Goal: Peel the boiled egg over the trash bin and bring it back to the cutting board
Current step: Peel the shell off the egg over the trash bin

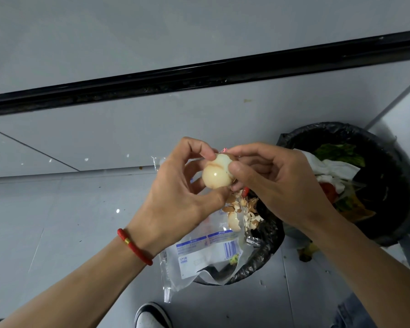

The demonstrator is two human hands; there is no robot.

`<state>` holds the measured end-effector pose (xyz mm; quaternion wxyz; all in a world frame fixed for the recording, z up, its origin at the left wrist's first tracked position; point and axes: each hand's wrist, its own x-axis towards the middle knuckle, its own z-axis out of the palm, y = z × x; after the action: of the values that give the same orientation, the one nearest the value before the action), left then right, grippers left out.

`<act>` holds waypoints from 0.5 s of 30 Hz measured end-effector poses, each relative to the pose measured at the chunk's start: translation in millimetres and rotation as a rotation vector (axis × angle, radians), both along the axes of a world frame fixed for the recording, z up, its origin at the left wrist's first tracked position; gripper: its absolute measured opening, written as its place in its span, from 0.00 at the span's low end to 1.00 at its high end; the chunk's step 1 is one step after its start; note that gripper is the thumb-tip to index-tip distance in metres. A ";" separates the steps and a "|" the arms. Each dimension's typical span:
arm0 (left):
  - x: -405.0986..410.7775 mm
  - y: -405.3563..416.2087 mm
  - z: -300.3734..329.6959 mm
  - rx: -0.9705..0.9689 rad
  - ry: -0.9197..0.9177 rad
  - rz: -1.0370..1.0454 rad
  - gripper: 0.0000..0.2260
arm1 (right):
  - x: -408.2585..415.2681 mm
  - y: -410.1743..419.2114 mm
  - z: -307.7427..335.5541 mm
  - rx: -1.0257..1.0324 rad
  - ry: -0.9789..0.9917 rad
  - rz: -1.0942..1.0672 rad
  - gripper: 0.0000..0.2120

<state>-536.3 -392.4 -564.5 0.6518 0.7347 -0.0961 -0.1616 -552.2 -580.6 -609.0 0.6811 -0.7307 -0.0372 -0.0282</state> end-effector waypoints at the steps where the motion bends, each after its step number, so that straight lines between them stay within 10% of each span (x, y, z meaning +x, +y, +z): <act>1: 0.2 0.3 -0.2 0.007 -0.008 0.002 0.20 | -0.4 0.1 0.4 -0.008 -0.014 -0.002 0.19; 15: -0.6 -1.8 5.1 0.141 -0.034 0.118 0.16 | -4.4 4.1 0.0 -0.458 -0.405 -0.132 0.12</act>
<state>-536.9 -394.1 -559.4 0.6052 0.7858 -0.0519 -0.1167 -556.5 -576.5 -609.0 0.4742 -0.8455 -0.1297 -0.2084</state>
